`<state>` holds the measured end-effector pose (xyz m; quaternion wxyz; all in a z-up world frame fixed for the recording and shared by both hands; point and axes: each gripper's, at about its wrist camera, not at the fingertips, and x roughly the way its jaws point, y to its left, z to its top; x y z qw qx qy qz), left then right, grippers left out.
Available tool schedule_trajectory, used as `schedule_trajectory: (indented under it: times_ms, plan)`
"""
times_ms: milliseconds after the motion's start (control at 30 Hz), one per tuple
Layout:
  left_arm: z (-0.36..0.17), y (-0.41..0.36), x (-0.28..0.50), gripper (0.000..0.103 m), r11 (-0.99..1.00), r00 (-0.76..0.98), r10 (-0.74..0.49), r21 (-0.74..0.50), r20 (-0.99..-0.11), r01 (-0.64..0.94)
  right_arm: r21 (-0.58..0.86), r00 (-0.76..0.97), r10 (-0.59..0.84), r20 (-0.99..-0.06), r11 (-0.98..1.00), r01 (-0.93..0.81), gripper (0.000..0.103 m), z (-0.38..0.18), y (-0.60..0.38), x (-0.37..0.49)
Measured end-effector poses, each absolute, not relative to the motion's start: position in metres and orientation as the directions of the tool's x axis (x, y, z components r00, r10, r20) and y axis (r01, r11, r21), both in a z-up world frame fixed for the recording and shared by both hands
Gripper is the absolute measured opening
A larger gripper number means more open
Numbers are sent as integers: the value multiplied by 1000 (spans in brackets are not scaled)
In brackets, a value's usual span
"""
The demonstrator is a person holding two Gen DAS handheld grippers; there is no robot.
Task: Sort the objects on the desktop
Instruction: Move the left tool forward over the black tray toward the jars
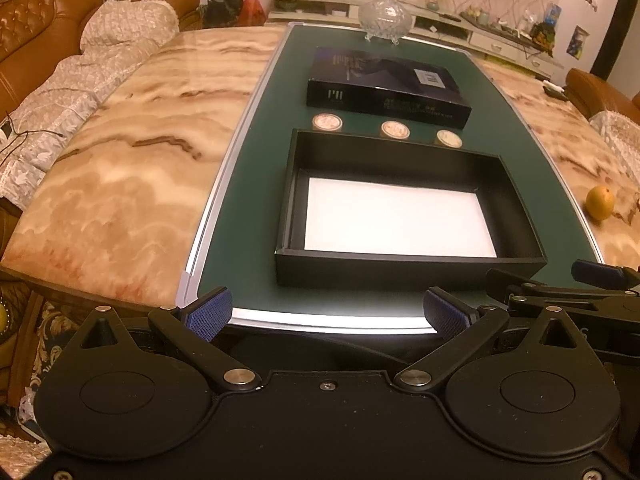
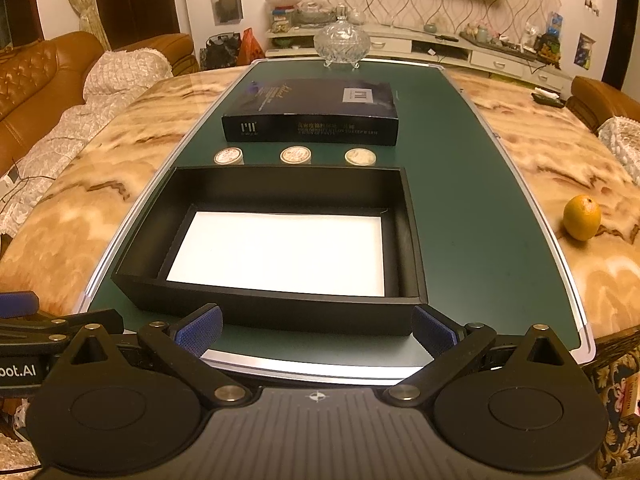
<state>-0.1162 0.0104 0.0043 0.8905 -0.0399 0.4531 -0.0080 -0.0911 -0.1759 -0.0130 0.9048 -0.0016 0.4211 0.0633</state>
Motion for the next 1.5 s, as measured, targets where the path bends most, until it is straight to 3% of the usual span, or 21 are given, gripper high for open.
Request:
schedule_trajectory:
  times_ms: [667, 1500]
  plan:
    - [30, 1, -54, 103, 996, 558, -83, -75, -826, 37, 91, 573, 141, -807, 989, -115, 103, 5, -182, -29]
    - [17, 9, 4, 103, 992, 475, -119, -120, -872, 27, 145, 478, 181, -860, 983, -112, 103, -11, -181, 22]
